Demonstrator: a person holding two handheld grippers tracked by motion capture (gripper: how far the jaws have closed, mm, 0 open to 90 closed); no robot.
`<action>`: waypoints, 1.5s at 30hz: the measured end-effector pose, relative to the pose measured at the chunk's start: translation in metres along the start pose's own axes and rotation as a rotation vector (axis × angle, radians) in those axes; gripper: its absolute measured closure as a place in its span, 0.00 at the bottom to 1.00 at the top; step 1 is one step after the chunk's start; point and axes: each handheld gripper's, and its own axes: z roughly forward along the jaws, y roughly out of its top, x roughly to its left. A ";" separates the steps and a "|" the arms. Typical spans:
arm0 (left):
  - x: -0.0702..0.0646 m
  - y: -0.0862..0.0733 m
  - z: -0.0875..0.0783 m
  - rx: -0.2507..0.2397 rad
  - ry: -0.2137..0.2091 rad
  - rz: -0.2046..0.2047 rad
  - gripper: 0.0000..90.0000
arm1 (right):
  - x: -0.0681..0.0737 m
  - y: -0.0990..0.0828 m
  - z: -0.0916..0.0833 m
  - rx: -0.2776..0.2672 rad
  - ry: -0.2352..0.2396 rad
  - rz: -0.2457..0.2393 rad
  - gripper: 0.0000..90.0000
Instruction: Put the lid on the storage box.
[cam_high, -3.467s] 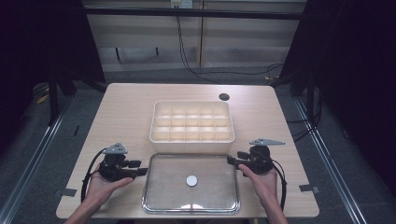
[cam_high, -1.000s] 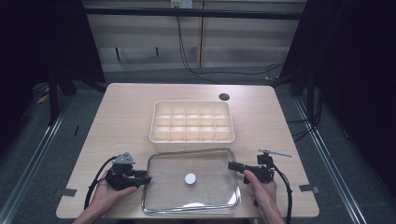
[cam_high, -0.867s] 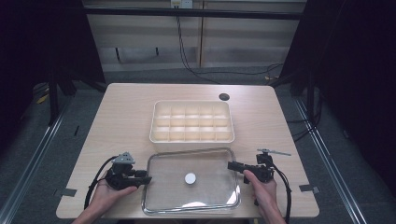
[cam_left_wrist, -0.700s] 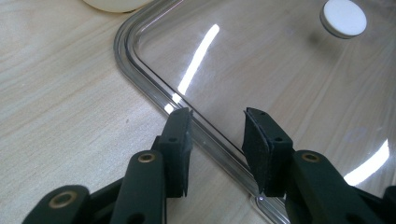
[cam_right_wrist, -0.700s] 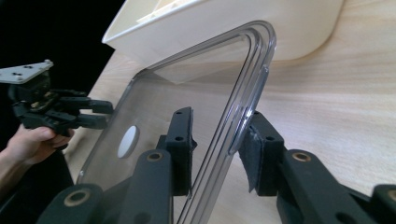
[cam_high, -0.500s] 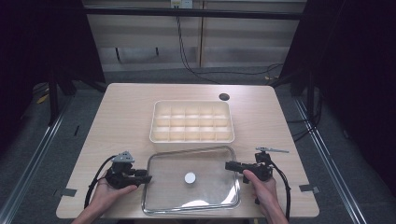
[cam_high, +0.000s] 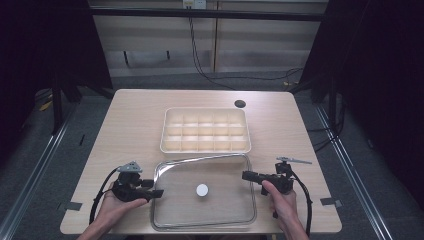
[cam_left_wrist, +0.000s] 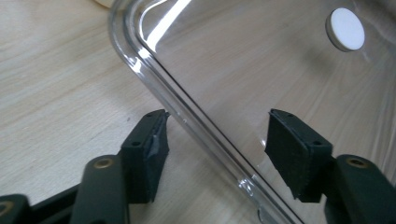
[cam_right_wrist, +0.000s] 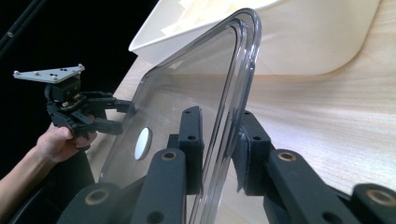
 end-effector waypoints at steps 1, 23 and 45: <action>0.000 0.000 0.000 -0.002 -0.004 -0.001 0.41 | 0.001 0.000 0.000 0.000 0.000 -0.001 0.84; 0.002 0.004 -0.001 -0.051 -0.071 -0.059 0.50 | 0.001 -0.001 0.001 0.038 -0.050 -0.027 0.80; -0.001 0.015 -0.020 -0.131 -0.078 -0.023 0.63 | 0.009 0.002 0.000 0.000 -0.075 -0.068 0.78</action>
